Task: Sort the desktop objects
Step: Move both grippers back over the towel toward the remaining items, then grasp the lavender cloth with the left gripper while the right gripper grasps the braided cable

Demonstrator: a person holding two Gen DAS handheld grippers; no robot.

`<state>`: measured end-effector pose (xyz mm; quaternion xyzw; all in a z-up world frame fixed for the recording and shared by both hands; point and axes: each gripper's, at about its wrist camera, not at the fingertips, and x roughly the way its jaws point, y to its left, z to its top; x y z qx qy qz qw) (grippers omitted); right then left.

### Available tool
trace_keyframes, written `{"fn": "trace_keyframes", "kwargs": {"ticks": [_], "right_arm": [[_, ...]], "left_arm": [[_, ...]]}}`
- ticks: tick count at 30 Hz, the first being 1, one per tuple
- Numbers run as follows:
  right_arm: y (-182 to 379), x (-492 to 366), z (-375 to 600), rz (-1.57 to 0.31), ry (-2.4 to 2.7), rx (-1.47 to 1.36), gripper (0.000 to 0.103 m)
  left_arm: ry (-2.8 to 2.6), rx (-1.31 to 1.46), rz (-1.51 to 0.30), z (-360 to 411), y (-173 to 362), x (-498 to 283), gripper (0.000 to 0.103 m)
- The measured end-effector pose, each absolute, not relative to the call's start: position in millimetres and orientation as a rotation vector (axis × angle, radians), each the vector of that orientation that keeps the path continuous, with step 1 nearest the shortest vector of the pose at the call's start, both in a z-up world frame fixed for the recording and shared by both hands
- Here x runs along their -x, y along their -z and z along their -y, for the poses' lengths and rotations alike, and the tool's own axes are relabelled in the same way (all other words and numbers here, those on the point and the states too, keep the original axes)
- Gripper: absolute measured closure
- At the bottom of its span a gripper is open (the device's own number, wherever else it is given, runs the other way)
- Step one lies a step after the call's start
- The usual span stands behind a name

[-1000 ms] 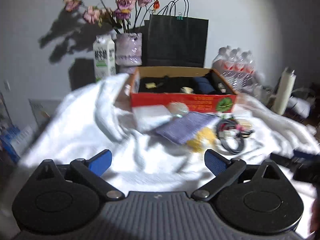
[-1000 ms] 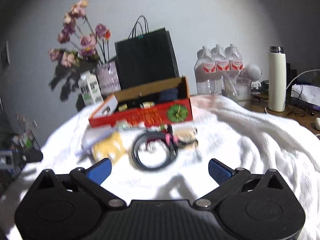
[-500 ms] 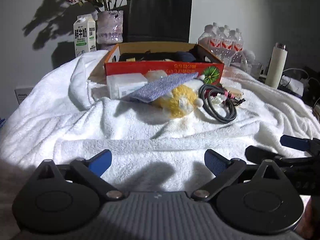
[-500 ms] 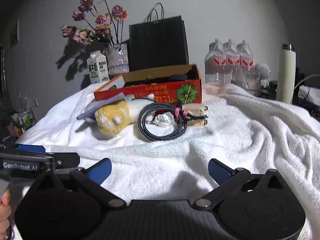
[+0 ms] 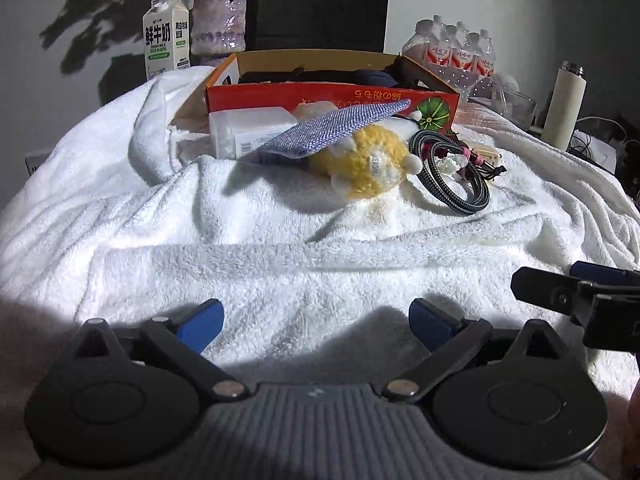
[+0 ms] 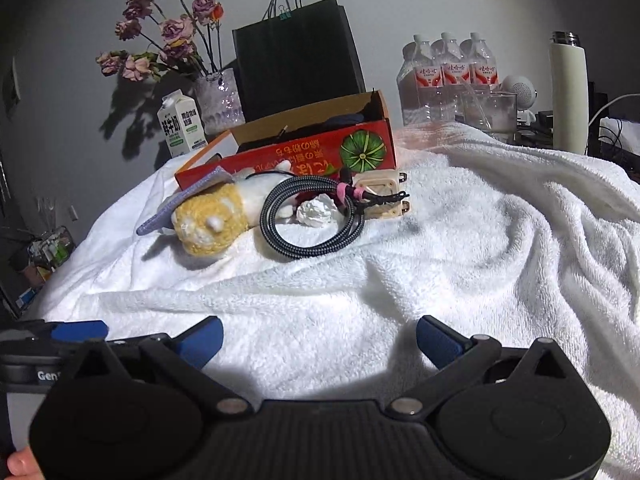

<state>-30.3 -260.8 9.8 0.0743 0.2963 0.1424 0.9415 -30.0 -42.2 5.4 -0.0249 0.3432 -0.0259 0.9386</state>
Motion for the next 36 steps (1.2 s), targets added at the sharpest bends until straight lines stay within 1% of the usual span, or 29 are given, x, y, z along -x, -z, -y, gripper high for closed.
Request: {"fn": "trace_keyframes", "kwargs": {"ticks": [5,9,13,15,19,20,21,22,23,25,26,27,28,29,30,31,32,33,36], "right_arm": [[-10,30,259,-0.612,-0.274,-0.134,0.000],[-11,33,255,-0.596,-0.249,-0.103,0.000],[-19,30,254,-0.562,-0.262,-0.107,0.001],[-26,23,252,-0.556,-0.283,-0.103,0.006],[-39,8,246,-0.527,-0.297,-0.071,0.009],[-40,2,244,-0.530,-0.299,-0.064,0.018],[-42,-4,242,-0.538,-0.300,-0.058,0.026],[-42,-11,239,-0.548,-0.298,-0.052,0.028],[-42,-18,236,-0.551,-0.298,-0.048,0.031],[-41,-32,229,-0.552,-0.310,-0.044,0.031],[-40,-39,224,-0.555,-0.319,-0.043,0.034],[-38,-47,220,-0.561,-0.329,-0.043,0.041],[-35,-55,216,-0.573,-0.341,-0.043,0.045],[-32,-64,211,-0.591,-0.347,-0.043,0.053],[-28,-71,206,-0.605,-0.352,-0.042,0.064],[-24,-76,202,-0.615,-0.355,-0.046,0.072],[-21,-80,199,-0.626,-0.362,-0.048,0.086],[-20,-80,197,-0.633,-0.375,-0.053,0.090],[-30,-58,200,-0.571,-0.376,-0.046,0.091]], "left_arm": [[0.062,0.066,-0.696,39,-7,31,0.002],[0.064,0.074,-0.735,38,-13,22,0.002],[0.098,0.089,-0.661,34,-35,7,0.002],[0.106,0.067,-0.618,35,-45,-3,0.002],[0.132,0.040,-0.534,36,-60,-23,0.003],[0.141,0.054,-0.522,34,-62,-28,0.004],[0.156,0.067,-0.513,32,-64,-33,0.007],[0.173,0.071,-0.511,31,-65,-37,0.011],[0.188,0.061,-0.516,33,-65,-44,0.018],[0.209,0.040,-0.551,37,-62,-60,0.030],[0.224,0.038,-0.569,39,-61,-68,0.033],[0.233,0.041,-0.581,40,-60,-75,0.043],[0.234,0.042,-0.590,42,-58,-81,0.061],[0.232,0.048,-0.599,43,-58,-84,0.072],[0.237,0.075,-0.602,41,-59,-84,0.082],[0.232,0.107,-0.600,38,-62,-81,0.091],[0.221,0.128,-0.592,34,-65,-76,0.092],[0.210,0.139,-0.582,31,-67,-69,0.093],[0.181,0.175,-0.545,16,-79,-45,0.094]]}}
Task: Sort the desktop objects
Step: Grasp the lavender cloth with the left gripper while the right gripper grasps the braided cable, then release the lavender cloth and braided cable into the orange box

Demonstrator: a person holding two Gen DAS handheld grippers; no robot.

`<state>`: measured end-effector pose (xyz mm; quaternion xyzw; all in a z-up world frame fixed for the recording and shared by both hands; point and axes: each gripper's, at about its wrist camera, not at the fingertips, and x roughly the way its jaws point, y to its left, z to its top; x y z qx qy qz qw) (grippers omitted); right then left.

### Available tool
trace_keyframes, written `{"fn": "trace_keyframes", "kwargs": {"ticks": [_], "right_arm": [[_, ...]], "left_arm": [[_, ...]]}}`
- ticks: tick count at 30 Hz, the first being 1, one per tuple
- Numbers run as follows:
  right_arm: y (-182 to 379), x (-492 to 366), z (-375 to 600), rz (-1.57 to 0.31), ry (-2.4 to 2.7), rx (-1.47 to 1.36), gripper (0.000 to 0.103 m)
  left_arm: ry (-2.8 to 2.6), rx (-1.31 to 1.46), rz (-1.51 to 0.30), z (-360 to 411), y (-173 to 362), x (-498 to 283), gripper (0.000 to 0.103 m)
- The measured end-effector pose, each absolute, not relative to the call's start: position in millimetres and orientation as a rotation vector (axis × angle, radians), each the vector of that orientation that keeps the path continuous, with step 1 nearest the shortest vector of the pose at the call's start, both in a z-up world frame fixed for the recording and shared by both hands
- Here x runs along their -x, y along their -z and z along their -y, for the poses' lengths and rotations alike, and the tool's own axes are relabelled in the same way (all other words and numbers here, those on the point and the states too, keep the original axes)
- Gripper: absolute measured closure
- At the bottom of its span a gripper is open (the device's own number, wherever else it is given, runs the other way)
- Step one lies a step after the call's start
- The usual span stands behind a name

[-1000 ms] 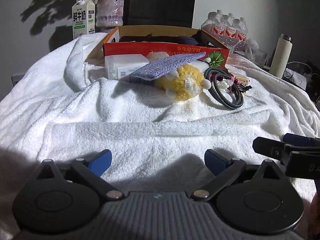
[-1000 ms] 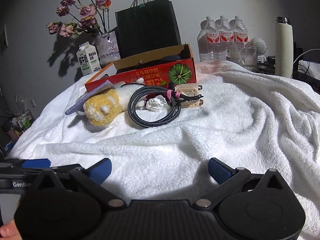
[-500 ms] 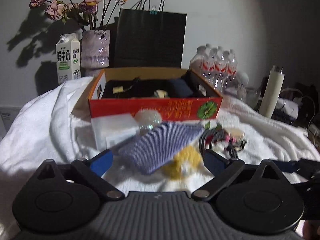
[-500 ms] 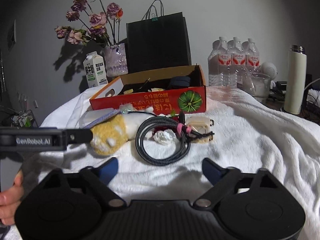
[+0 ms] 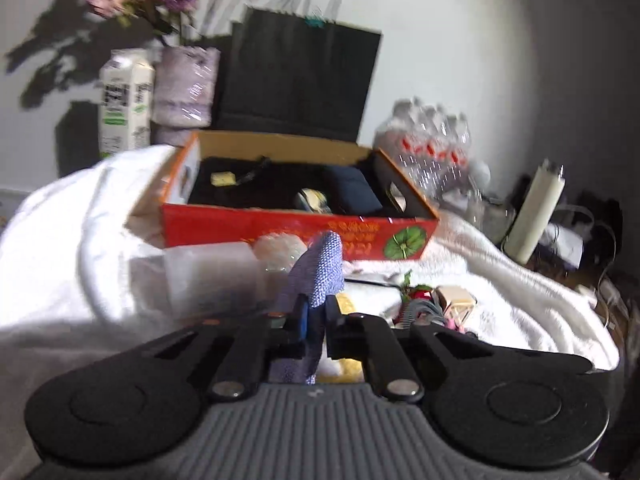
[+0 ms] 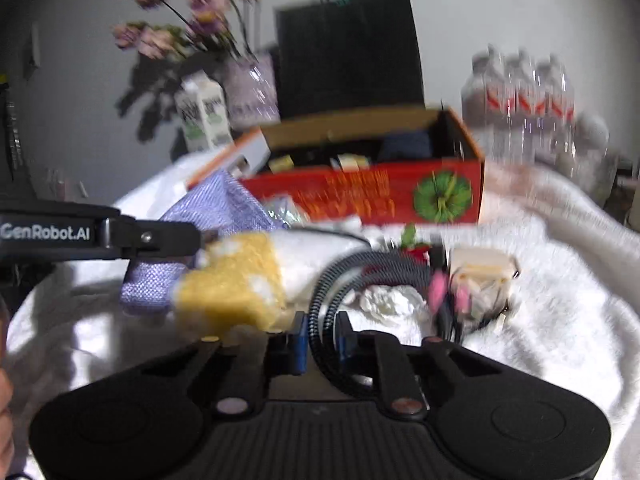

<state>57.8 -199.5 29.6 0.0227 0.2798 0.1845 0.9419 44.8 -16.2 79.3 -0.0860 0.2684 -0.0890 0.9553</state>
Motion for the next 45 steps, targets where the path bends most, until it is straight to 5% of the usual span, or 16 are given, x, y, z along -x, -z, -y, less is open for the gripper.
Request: {"fn": "trace_keyframes", "kwargs": {"ticks": [13,20,30,39,42,44,45], "right_arm": [[-98,58,221,-0.375,-0.424,-0.042,0.091],[-140,50,228,-0.318,-0.454,0.025,0.091],[-192,-133,181,-0.398,-0.533,0.130,0.091],[-141,-329,115,-0.663,-0.539,0.101,0.091],[-110,-372,101,-0.750,-0.522,0.080,0.091],[-93,-389,94,-0.795,-0.530,0.059,0.091],[-83,-393,90,-0.817,-0.539,0.070,0.090]], "left_arm": [[0.186,0.257,-0.428,-17,-140,33,0.095],[0.230,0.236,-0.453,-36,-188,9,0.095],[0.230,0.308,-0.464,-34,-211,-164,0.095],[0.195,0.588,-0.623,-84,-108,-340,0.094],[0.070,0.467,-0.749,-83,-79,-376,0.090],[0.050,0.338,-0.750,-73,-74,-382,0.076],[0.059,0.282,-0.741,-68,-75,-382,0.055]]}}
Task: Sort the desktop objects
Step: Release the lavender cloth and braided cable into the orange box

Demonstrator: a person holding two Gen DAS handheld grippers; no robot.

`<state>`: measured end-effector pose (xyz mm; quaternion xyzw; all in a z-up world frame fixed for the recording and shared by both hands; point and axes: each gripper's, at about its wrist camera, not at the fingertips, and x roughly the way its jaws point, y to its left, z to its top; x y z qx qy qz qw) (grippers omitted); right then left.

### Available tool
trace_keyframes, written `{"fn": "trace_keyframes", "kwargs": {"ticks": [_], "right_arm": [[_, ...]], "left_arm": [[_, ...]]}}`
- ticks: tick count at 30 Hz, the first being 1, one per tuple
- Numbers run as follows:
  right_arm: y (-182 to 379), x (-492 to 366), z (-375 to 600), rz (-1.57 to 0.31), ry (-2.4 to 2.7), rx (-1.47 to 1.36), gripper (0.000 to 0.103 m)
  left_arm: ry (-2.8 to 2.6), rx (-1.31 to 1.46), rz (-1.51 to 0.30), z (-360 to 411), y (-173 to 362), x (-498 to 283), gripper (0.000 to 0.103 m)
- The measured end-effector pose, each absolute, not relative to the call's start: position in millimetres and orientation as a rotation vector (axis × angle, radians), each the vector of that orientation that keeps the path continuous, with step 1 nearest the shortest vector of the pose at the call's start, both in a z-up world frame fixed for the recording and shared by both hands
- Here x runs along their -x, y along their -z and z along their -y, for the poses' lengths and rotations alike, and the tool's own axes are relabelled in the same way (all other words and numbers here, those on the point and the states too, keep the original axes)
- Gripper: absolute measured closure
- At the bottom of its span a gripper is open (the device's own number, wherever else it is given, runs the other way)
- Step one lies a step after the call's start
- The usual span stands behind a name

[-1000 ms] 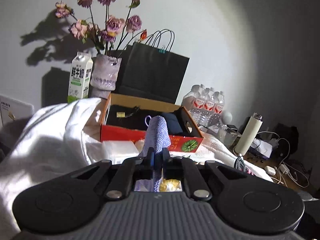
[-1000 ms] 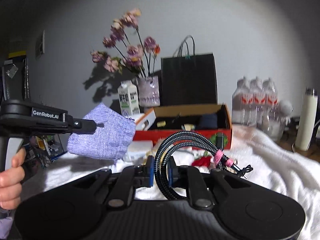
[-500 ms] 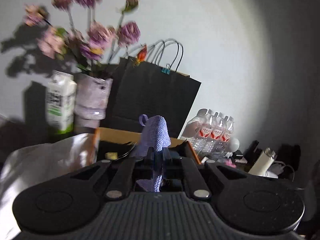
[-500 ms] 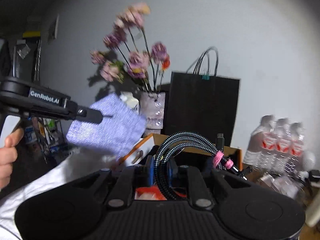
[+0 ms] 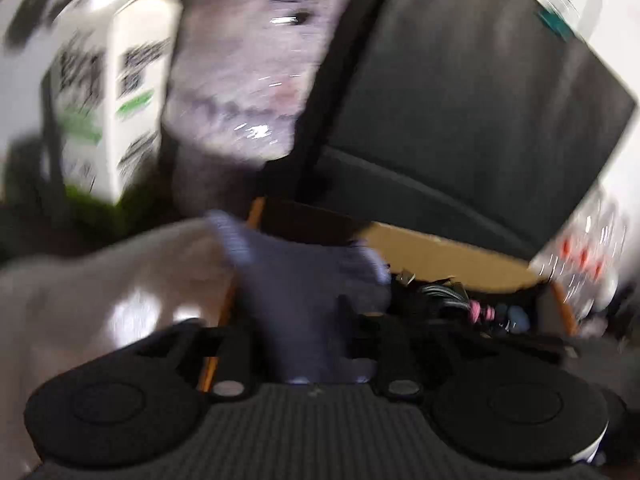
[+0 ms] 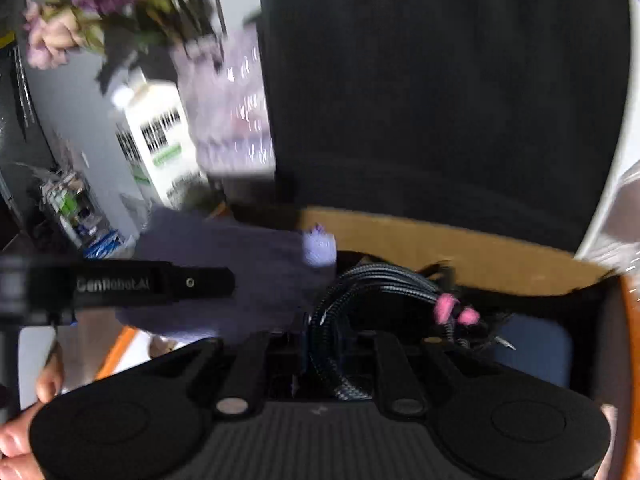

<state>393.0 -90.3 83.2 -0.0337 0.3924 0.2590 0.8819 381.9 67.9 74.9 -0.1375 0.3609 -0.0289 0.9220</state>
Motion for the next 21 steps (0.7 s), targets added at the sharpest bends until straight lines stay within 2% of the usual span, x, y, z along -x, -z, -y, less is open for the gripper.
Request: {"fn": "trace_keyframes", "kwargs": {"ticks": [1,3,4,5,6,8,17,21], "right_arm": [[-75,-399,87,-0.834,-0.543,0.087,0.090],[-64,-406,84,-0.852,-0.525,0.101,0.086],[-62,-409,84,-0.858,-0.509,0.095,0.084],[-62,-410,86,-0.867,-0.494,0.082,0.075],[-64,-411,89,-0.875,-0.490,0.057,0.060],[-72,-410,101,-0.873,-0.497,-0.007,0.048],[-131,-362,158,-0.796,-0.408,-0.008,0.041],[-146,-326,170,-0.778,-0.378,-0.003,0.037]], "left_arm": [[0.064,0.241,-0.726,-64,-76,-381,0.043],[0.065,0.202,-0.694,-59,-81,-381,0.041],[0.060,0.194,-0.690,-59,-84,-383,0.035],[0.050,0.196,-0.688,-59,-87,-384,0.031],[0.039,0.205,-0.683,-60,-91,-384,0.027],[0.034,0.209,-0.678,-63,-100,-378,0.026],[-0.014,0.164,-0.591,-66,-158,-327,0.021],[-0.049,0.100,-0.637,-55,-163,-282,0.019]]}}
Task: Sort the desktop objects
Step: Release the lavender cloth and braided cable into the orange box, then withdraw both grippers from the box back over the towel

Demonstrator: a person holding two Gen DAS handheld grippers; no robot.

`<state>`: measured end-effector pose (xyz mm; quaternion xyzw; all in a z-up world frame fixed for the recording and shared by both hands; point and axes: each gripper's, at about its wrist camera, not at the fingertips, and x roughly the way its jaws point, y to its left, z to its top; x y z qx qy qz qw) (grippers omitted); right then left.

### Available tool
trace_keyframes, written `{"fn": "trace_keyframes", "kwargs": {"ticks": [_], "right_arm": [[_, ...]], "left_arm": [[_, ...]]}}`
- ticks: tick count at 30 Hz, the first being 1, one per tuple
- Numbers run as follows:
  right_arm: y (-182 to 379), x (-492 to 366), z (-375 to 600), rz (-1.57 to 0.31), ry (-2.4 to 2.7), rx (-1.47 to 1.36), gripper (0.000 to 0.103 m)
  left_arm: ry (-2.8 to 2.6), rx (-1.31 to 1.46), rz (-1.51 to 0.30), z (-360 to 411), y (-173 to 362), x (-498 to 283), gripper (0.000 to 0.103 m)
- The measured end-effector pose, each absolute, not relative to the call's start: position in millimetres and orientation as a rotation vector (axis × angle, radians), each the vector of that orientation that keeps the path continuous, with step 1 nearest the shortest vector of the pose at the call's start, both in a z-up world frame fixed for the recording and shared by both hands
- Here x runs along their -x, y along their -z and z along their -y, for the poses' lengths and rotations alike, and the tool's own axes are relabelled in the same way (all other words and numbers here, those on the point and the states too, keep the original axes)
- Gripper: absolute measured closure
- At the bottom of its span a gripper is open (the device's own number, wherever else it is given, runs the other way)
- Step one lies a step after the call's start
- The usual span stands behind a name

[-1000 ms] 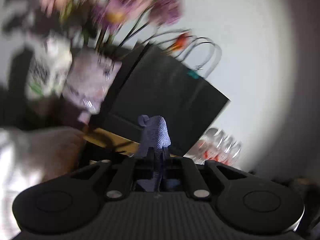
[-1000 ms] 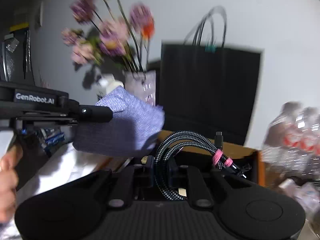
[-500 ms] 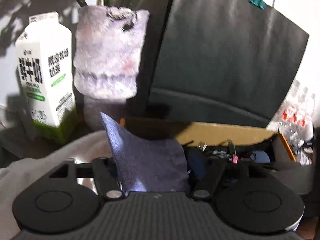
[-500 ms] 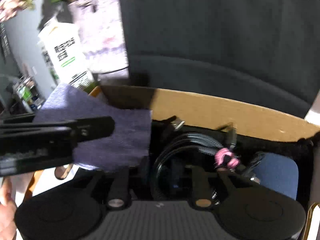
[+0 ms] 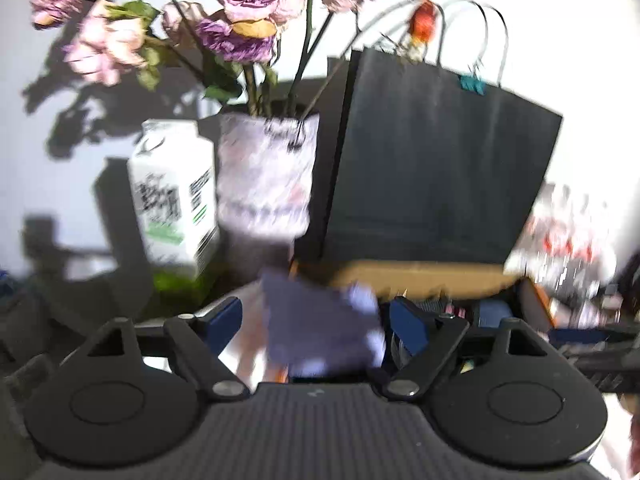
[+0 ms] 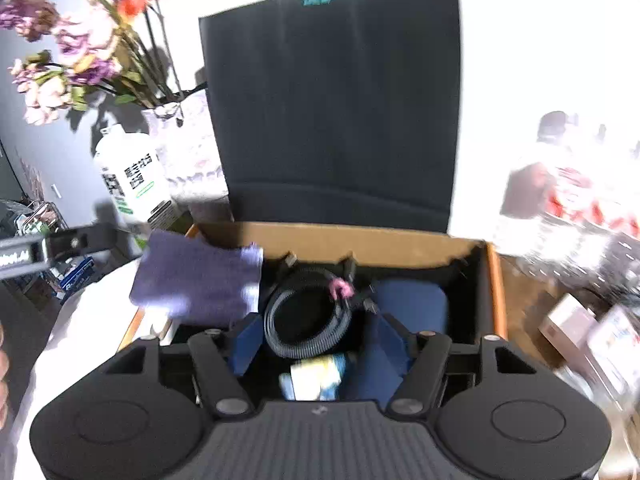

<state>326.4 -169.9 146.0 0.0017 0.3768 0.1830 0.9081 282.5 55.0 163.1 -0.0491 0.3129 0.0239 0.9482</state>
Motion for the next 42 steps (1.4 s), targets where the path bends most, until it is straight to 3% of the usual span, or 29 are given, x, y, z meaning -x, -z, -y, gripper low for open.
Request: {"fn": "trace_keyframes", "kwargs": {"ticks": [12,21,28,42], "right_arm": [[-112,-125,220,-0.682,-0.363,-0.015,0.016],[-49,29,229,-0.640,-0.341,-0.038,0.012],[-19,82,228,-0.633,-0.305,-0.044,0.011],[-22,73,234,-0.615,-0.318,-0.100,0.011]], "left_arm": [[0.067,0.054,-0.716,-22,-99,-78,0.015],[0.110,0.056,-0.691,11,-55,55,0.005],[0.112,0.036,-0.750,15,-33,89,0.005],[0.153,0.061,-0.780,17,-30,64,0.005]]}}
